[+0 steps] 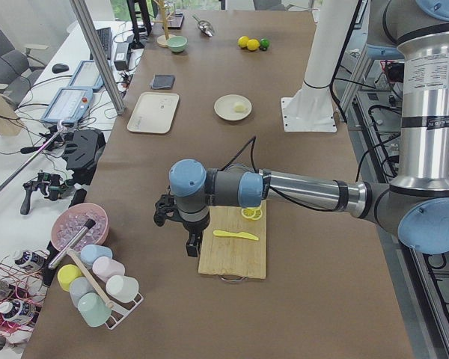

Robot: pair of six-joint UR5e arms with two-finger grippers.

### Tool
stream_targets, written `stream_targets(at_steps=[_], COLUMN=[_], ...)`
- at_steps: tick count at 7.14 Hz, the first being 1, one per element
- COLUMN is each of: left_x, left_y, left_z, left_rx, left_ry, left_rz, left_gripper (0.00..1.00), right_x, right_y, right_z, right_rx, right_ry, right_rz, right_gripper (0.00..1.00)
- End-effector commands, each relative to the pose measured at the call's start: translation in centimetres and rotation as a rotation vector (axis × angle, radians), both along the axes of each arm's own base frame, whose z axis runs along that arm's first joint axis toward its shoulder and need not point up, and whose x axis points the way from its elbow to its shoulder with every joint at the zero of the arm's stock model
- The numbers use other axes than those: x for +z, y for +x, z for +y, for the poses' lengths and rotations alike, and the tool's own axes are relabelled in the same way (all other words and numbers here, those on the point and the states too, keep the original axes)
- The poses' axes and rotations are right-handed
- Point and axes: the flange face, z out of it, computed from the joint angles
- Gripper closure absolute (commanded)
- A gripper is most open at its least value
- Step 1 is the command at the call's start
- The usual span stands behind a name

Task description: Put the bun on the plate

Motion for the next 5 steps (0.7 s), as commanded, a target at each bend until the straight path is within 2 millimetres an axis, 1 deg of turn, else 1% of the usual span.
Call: stream_targets(at_steps=[1, 4, 5], left_x=[-0.1, 0.0, -0.4], left_y=[0.0, 0.0, 0.0], left_z=[0.0, -0.1, -0.5], left_rx=[-0.001, 0.002, 0.002], left_ry=[0.003, 0.004, 0.013], left_rz=[-0.002, -0.005, -0.005], left_gripper=[0.02, 0.02, 0.02], right_x=[-0.3, -0.4, -0.4], right_y=[-0.6, -1.4, -1.8], right_z=[-0.3, -0.5, -0.6], right_rx=[-0.014, -0.029, -0.036], right_ry=[0.005, 0.007, 0.005], right_rz=[0.000, -0.001, 0.000], right_gripper=[0.00, 0.00, 0.00])
